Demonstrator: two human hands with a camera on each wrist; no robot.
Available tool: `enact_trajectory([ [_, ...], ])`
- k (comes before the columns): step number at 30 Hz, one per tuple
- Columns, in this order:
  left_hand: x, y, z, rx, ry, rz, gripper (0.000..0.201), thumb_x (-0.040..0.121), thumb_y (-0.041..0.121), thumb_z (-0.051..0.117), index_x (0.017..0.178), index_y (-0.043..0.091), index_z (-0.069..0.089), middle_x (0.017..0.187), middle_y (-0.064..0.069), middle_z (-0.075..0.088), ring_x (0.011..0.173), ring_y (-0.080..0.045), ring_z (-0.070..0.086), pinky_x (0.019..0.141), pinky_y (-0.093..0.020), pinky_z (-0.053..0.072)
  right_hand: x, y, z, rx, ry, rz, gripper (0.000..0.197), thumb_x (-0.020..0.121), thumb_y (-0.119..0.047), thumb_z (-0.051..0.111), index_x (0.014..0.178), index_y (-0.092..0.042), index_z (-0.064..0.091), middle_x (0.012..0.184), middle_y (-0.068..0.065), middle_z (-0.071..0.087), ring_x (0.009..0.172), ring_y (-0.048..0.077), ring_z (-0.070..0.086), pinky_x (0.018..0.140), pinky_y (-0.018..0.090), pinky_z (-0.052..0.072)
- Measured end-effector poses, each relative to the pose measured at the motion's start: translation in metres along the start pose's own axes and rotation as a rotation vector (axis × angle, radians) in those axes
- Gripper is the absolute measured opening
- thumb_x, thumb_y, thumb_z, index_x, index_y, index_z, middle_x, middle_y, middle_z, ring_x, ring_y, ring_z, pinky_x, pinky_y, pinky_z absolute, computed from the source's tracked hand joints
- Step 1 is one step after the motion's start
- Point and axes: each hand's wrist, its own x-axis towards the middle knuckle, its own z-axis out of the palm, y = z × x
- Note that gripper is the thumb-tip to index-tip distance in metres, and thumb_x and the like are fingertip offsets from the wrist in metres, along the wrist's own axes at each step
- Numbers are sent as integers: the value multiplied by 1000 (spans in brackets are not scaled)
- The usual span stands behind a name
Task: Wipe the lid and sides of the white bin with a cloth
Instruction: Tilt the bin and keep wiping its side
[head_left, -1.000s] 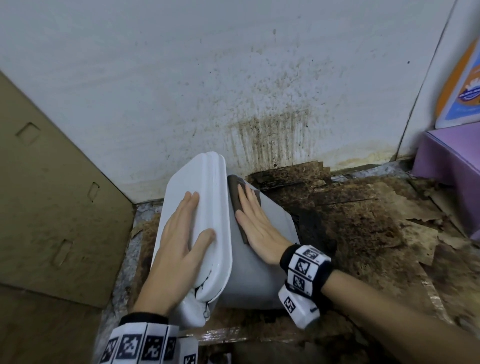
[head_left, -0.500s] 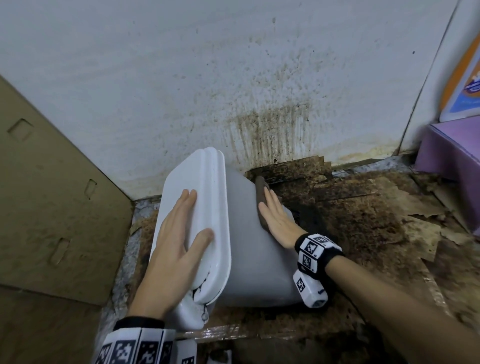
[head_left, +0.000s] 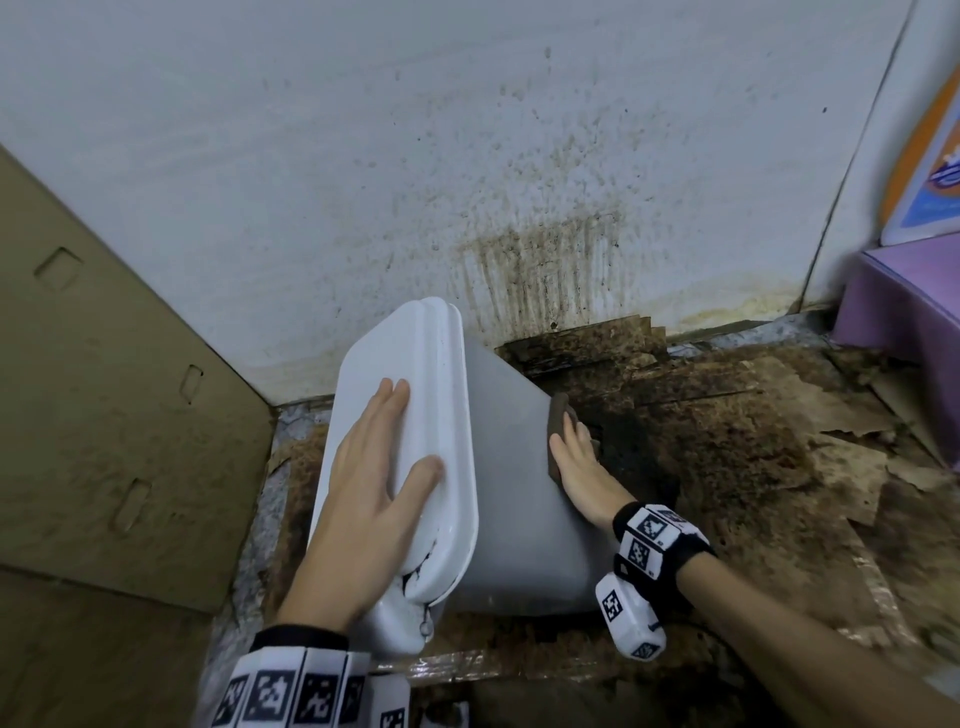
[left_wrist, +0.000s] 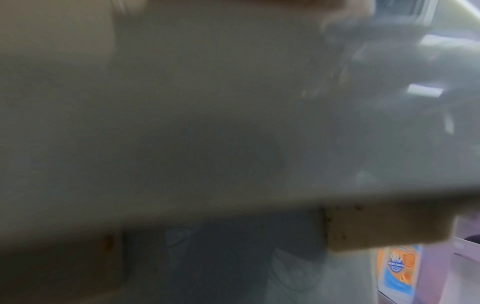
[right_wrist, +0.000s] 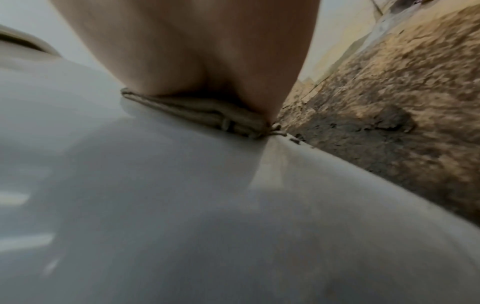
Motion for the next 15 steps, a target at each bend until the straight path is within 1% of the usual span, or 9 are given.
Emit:
enact_trajectory([
  [2, 1, 0, 1, 5, 2, 2, 69, 94, 57, 46, 156, 53, 17, 162, 38, 11, 150, 13, 8, 128, -41, 16, -9, -10, 6, -22, 35, -59, 51, 112, -28, 15, 160, -15, 6, 167, 5, -23, 153, 24, -23, 126, 44, -6],
  [3, 2, 0, 1, 8, 4, 3, 70, 94, 56, 46, 157, 53, 17, 162, 38, 11, 150, 13, 8, 128, -40, 15, -14, -17, 9, -6, 48, -86, 51, 112, -28, 15, 160, -15, 7, 166, 3, -23, 153, 23, -23, 126, 44, -6],
  [6, 3, 0, 2, 23, 10, 14, 70, 94, 55, 46, 158, 50, 18, 164, 35, 11, 149, 14, 6, 126, -34, 13, -34, -38, 15, 16, 81, -184, 50, 112, -24, 14, 160, -12, 7, 166, -2, -18, 154, 21, -22, 126, 44, -4],
  [7, 3, 0, 3, 28, 10, 17, 70, 94, 55, 45, 158, 48, 18, 164, 34, 11, 149, 14, 6, 125, -31, 12, -41, -45, 17, 8, 100, -228, 50, 112, -22, 15, 160, -10, 10, 165, -4, -18, 154, 21, -22, 126, 43, -4],
  [9, 4, -1, 4, 42, 13, 26, 70, 94, 55, 45, 159, 46, 18, 165, 32, 11, 150, 13, 6, 124, -28, 11, -50, -54, 23, 5, 146, -333, 49, 112, -20, 17, 159, -9, 13, 157, -14, -19, 154, 19, -21, 127, 42, -3],
  [11, 4, -2, 4, 49, 18, 29, 71, 94, 54, 45, 159, 45, 18, 165, 31, 11, 150, 12, 7, 123, -27, 10, -56, -63, 30, 117, 180, -391, 52, 111, -28, 19, 161, -19, 9, 154, -22, -18, 154, 9, -17, 127, 39, -1],
  [13, 4, -2, 4, 49, 16, 25, 70, 95, 53, 46, 159, 44, 19, 166, 30, 12, 151, 10, 8, 123, -27, 10, -59, -66, 37, 266, 218, -407, 55, 109, -44, 23, 160, -41, 2, 163, -25, -14, 153, -1, -10, 127, 35, 3],
  [14, 4, -3, 4, 49, 13, 23, 69, 97, 51, 48, 159, 44, 18, 166, 29, 12, 151, 10, 8, 123, -27, 10, -60, -67, 39, 305, 228, -408, 55, 108, -50, 24, 158, -48, 1, 166, -25, -10, 152, -4, -6, 126, 34, 4],
  [15, 4, -3, 4, 48, 13, 22, 67, 100, 49, 49, 159, 45, 18, 166, 29, 11, 151, 10, 8, 123, -28, 11, -61, -66, 39, 327, 231, -409, 56, 107, -53, 26, 157, -51, 2, 166, -25, -6, 152, -5, -4, 126, 33, 5],
])
